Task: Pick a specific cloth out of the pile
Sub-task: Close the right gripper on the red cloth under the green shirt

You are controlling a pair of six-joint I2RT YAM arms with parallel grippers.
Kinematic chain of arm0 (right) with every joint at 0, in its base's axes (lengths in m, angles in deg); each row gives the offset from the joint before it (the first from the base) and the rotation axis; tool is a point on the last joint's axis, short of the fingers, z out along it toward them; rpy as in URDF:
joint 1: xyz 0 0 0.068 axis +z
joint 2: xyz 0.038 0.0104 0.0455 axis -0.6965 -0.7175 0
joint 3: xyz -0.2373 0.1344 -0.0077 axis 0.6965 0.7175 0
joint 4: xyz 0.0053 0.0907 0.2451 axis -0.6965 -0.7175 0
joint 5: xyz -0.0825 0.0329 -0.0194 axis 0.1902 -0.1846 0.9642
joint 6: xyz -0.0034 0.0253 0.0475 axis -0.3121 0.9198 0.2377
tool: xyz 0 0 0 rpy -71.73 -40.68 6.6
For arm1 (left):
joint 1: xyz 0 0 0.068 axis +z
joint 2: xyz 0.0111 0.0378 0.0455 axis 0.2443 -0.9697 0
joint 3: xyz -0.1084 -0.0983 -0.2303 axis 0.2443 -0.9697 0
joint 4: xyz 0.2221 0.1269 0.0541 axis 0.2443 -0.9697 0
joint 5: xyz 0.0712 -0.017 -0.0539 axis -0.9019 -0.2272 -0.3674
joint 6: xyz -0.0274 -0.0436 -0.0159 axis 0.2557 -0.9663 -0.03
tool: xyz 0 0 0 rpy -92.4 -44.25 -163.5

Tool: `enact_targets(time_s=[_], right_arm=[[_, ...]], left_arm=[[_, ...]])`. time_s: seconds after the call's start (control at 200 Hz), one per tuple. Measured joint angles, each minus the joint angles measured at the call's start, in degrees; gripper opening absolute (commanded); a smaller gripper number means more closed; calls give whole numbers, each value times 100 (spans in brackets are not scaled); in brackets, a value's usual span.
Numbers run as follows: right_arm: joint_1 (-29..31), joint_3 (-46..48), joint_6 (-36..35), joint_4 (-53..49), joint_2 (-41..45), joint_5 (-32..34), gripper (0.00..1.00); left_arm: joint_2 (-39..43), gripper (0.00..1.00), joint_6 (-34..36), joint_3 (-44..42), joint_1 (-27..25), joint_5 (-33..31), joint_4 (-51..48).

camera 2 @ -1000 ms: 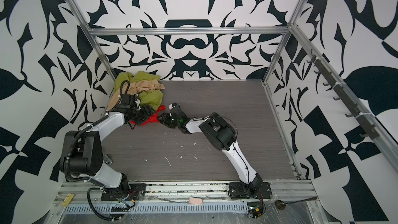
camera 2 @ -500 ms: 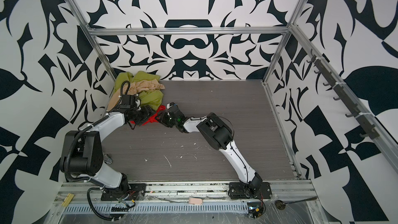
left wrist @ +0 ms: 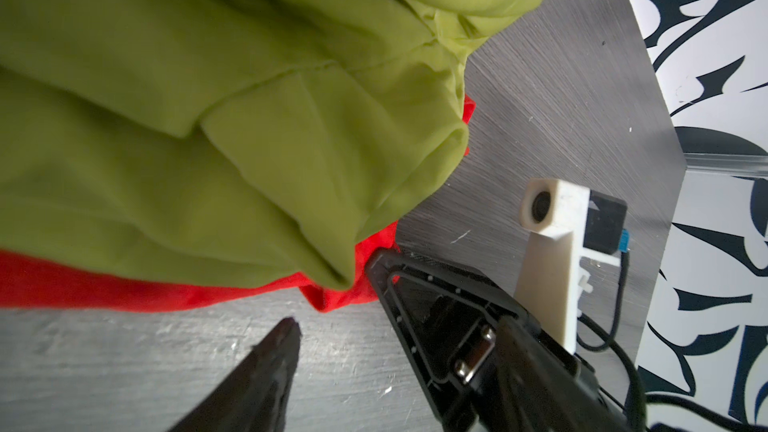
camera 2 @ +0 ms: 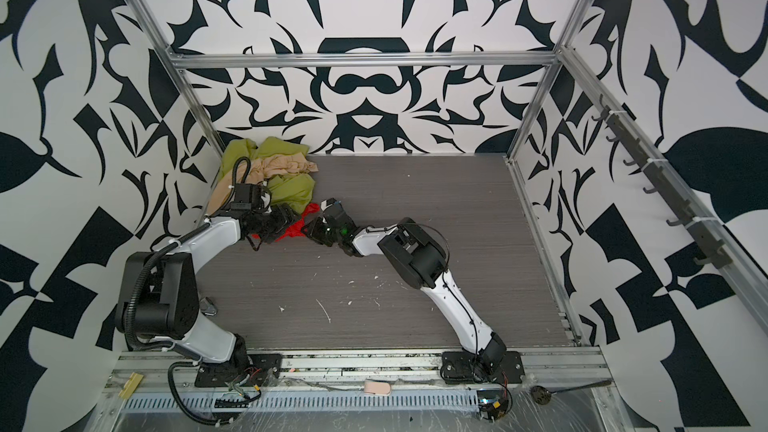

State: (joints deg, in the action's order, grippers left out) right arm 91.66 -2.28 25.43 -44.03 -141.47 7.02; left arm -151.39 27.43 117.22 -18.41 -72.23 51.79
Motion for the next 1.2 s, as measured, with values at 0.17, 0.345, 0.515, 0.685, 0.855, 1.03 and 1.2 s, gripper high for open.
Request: enact_targets(time_s=[0.17,0.345,0.515,0.685,0.855,1.03,1.2], right_arm=[[0,48,-146,114,15,31,7],[0,164,-271,144,262,44,3],[0,212,-470,216,573,103,1],[0,243,-748,221,756,184,0],[0,249,-1084,212,833,282,0],[0,249,-1327,205,973,378,0],[0,249,-1447,208,1156,455,0]], left_arm=[[-4,77,-68,-31,9,63,26],[-4,77,-79,-31,11,66,57],[-2,77,-79,-31,26,68,55],[83,77,-81,-9,103,103,52],[142,77,-79,46,146,155,42],[385,77,-59,63,232,234,-15],[643,77,-13,79,400,306,-22]])
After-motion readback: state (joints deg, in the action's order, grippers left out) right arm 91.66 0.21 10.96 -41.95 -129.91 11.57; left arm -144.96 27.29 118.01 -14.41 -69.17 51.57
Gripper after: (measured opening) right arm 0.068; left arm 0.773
